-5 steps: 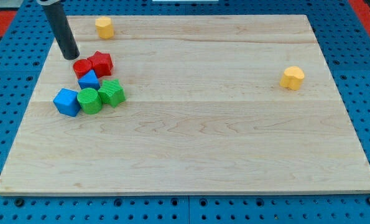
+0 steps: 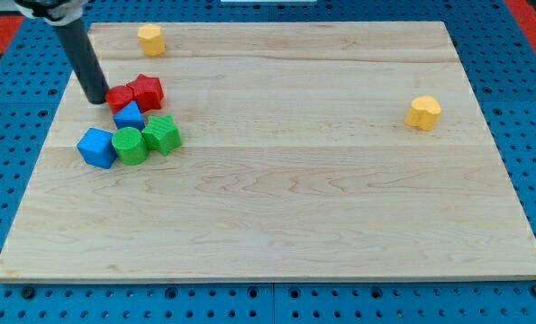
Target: Push red circle to the top center
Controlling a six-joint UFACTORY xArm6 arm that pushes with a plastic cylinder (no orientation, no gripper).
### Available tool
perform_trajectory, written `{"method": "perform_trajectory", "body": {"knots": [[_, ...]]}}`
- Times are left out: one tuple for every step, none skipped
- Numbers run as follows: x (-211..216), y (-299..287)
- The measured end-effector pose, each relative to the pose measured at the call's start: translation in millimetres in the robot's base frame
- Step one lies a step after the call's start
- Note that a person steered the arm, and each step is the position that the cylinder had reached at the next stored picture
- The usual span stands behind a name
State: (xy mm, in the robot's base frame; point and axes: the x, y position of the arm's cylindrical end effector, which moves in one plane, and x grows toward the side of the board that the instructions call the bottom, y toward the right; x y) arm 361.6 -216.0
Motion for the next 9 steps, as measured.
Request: {"method": "perform_trajectory", "body": {"knots": [[0, 52], [11, 96], [22, 91], [44, 99], [83, 104], [110, 169], [119, 178], [133, 199], [133, 222]]}}
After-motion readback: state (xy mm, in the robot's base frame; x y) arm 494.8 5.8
